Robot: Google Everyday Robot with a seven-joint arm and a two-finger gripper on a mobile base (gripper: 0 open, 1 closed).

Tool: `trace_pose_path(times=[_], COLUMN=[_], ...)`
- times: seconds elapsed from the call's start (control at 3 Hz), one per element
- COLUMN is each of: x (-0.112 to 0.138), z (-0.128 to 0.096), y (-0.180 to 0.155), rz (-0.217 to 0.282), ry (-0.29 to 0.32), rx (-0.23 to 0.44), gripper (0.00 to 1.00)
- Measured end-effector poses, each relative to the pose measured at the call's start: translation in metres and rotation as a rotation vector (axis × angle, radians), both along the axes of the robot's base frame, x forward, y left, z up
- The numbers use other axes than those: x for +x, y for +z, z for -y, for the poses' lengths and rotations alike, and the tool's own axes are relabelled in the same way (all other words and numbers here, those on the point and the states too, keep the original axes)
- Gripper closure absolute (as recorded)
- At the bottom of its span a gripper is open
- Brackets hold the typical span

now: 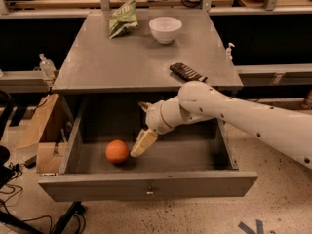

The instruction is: Pick orange from top drawer and place on counter

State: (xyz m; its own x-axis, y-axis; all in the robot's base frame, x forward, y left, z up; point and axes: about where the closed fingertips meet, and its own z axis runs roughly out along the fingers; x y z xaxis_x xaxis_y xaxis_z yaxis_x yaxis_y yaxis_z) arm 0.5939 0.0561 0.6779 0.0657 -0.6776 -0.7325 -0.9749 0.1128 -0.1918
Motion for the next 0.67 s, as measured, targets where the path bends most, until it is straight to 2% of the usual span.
trace_pose_path(times=[0.67], x=[0.006], z=[-0.033], y=[-0.038], rz=[-0.042], ry=[0.05], rx=[0.047], gripper=[0.0])
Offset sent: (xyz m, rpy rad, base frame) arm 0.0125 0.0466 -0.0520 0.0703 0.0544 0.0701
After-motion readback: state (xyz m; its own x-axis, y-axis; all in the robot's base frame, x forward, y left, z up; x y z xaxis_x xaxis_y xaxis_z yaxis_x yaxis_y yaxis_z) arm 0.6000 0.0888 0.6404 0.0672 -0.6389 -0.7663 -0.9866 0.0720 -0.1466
